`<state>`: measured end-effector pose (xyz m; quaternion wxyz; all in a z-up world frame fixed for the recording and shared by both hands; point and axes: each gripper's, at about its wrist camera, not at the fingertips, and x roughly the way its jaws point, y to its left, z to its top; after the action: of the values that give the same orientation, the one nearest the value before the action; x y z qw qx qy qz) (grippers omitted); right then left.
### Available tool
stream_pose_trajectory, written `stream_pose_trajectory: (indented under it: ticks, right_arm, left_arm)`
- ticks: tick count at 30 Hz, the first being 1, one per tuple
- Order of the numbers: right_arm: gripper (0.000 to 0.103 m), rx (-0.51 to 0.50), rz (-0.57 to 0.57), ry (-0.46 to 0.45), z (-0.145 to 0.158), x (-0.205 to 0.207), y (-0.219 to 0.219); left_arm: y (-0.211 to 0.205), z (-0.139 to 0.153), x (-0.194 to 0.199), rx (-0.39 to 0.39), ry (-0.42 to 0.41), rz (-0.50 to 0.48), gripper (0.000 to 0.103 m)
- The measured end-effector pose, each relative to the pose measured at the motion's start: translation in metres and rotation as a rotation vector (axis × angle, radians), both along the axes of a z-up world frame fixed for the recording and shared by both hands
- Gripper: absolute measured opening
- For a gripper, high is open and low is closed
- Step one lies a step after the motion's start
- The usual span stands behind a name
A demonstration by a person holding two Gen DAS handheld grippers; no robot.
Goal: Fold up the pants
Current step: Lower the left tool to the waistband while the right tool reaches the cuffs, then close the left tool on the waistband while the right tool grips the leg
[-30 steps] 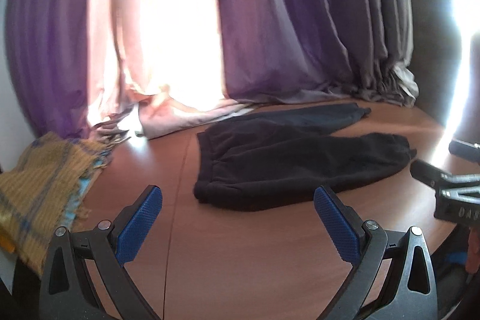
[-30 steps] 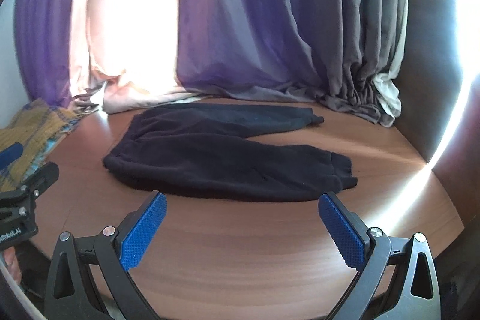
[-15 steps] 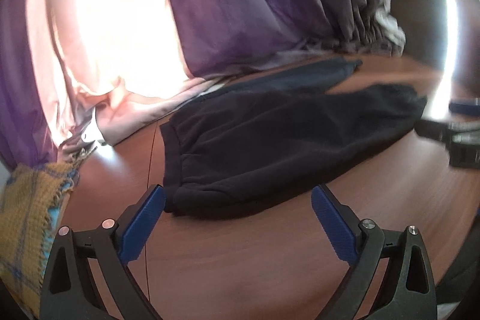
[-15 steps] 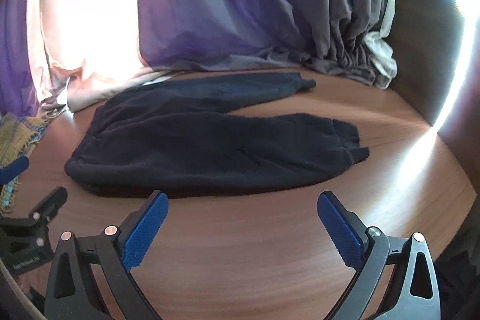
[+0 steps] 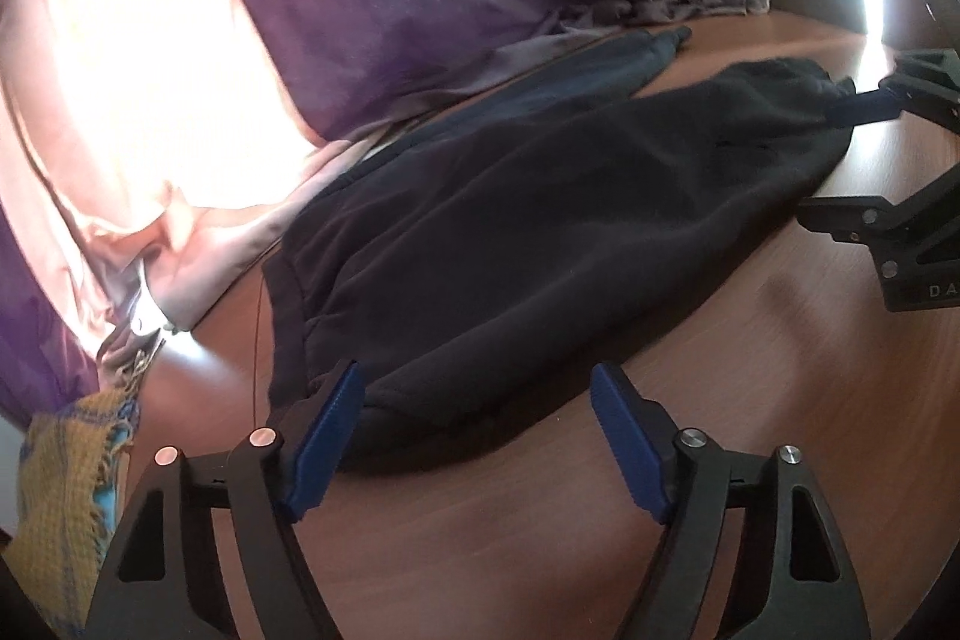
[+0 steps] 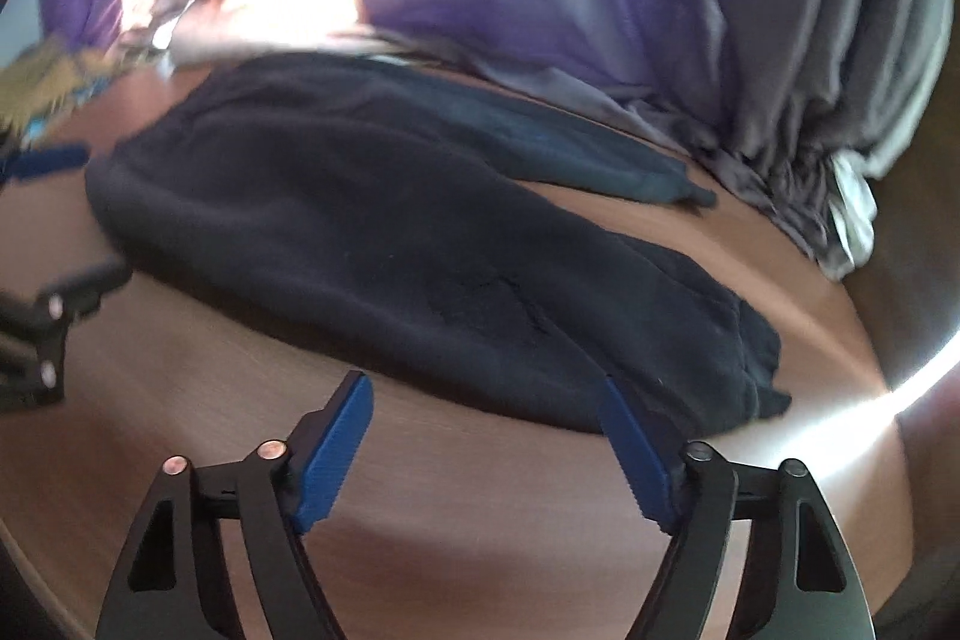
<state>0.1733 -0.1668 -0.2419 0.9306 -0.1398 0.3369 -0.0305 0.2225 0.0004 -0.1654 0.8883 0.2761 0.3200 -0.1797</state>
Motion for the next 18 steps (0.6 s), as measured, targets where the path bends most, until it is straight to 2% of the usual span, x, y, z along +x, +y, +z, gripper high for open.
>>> stream_pose_trajectory:
  ticks: [7,12,14,17,18]
  right_arm:
    - [0.066,-0.006,0.095,0.037,-0.010,0.018,0.011]
    - [0.062,-0.024,0.127,0.062,-0.019,0.026,0.019]
    - [0.057,-0.022,0.129,0.060,-0.019,0.029,0.019]
    - [0.039,-0.018,0.126,0.063,-0.019,0.033,0.017]
    - [0.026,-0.014,0.126,0.066,-0.019,0.034,0.015]
  left_arm:
    - [-0.007,-0.007,0.012,0.011,0.024,-0.044,0.071]
    - [-0.008,-0.014,0.021,0.009,0.068,-0.058,0.051]
    - [-0.008,-0.014,0.022,0.010,0.075,-0.066,0.037]
    - [-0.006,-0.009,0.021,0.007,0.071,-0.059,0.027]
    - [-0.005,-0.005,0.021,0.004,0.074,-0.055,0.027]
